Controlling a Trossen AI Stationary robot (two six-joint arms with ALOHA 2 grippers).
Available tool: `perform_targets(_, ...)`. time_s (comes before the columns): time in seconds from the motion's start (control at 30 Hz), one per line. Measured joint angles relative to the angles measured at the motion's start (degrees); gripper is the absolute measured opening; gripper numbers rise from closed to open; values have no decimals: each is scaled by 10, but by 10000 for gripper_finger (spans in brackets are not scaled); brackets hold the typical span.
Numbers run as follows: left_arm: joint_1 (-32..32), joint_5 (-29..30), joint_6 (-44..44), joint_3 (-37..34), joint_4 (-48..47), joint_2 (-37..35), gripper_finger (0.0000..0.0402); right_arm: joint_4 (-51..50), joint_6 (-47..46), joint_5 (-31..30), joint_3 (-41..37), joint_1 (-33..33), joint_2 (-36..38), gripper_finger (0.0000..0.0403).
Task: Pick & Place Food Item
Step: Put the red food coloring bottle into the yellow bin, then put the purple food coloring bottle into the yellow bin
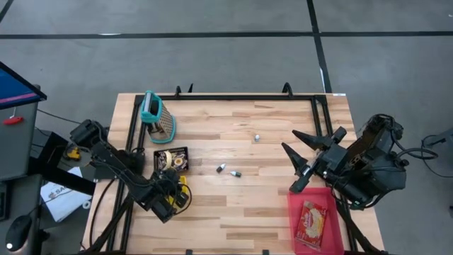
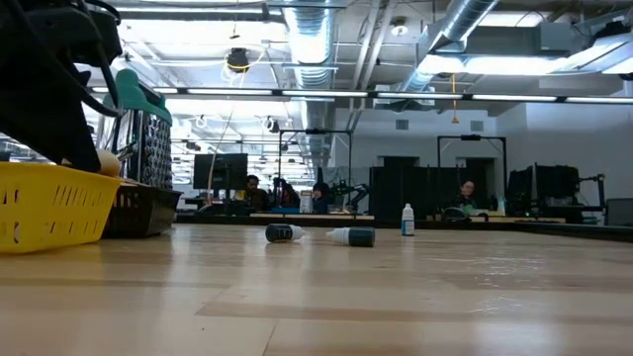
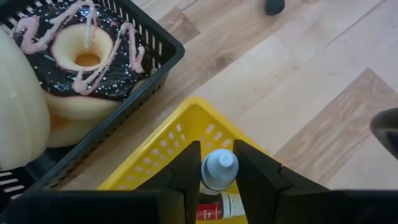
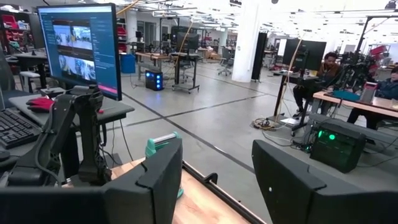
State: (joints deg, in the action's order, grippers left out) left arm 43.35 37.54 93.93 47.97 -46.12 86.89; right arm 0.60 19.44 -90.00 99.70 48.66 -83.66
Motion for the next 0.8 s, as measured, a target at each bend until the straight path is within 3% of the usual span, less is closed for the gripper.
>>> perform_targets(0.23, 0, -1, 4, 0, 1, 0, 94, 0, 0, 0, 0, 0, 0, 187)
perform_targets(0.6, 0, 8, 8, 0, 13, -9, 167, 0, 0, 0, 0, 0, 0, 187)
perform_targets(0.7, 0, 42, -57, 0, 61, -31, 171, -2, 0, 0, 0, 0, 0, 187)
perform_targets(0.8, -20, 55, -194, 0, 144, -51, 168, -2, 2, 0, 0, -1, 0, 187)
